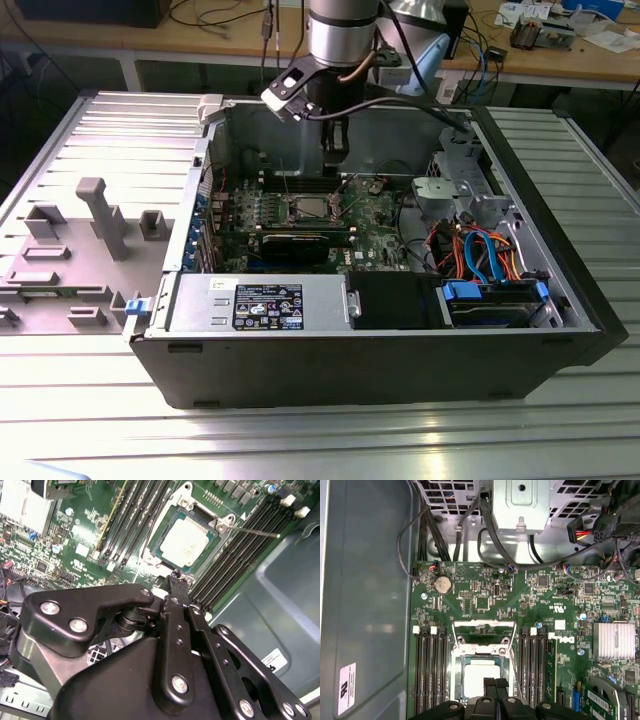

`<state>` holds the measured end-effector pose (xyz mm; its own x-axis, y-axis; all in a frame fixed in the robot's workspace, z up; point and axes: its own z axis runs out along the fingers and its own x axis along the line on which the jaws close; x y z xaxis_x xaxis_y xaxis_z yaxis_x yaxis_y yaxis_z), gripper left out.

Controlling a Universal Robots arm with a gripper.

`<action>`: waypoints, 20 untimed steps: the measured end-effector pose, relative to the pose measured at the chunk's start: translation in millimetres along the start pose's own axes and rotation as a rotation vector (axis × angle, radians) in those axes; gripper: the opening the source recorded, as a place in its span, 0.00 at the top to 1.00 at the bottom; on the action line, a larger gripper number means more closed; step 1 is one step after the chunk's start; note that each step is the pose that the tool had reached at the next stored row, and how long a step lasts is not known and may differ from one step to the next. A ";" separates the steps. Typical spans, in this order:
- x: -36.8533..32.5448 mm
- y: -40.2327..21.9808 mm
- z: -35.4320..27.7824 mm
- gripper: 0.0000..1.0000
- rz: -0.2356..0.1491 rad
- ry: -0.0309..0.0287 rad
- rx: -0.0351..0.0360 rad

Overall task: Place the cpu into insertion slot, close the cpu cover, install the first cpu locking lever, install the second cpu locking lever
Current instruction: 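Close the cpu cover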

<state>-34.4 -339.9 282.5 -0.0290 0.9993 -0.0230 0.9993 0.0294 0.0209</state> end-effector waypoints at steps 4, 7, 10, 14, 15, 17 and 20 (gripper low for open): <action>-0.1 5.5 0.1 0.89 0.000 0.0000 0.0003; -0.3 9.6 0.2 0.89 0.000 0.0000 0.0007; -0.4 14.0 0.4 0.89 0.000 0.0001 0.0012; -0.6 21.6 0.8 0.89 0.000 0.0000 0.0023; -0.6 22.5 0.9 0.89 0.000 0.0001 0.0024; -0.7 25.3 1.0 0.89 0.000 0.0001 0.0028; -0.9 31.8 1.3 0.89 0.000 0.0000 0.0036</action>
<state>-2.5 -339.9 281.8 -0.0290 0.9993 -0.0230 0.9994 0.0294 0.0172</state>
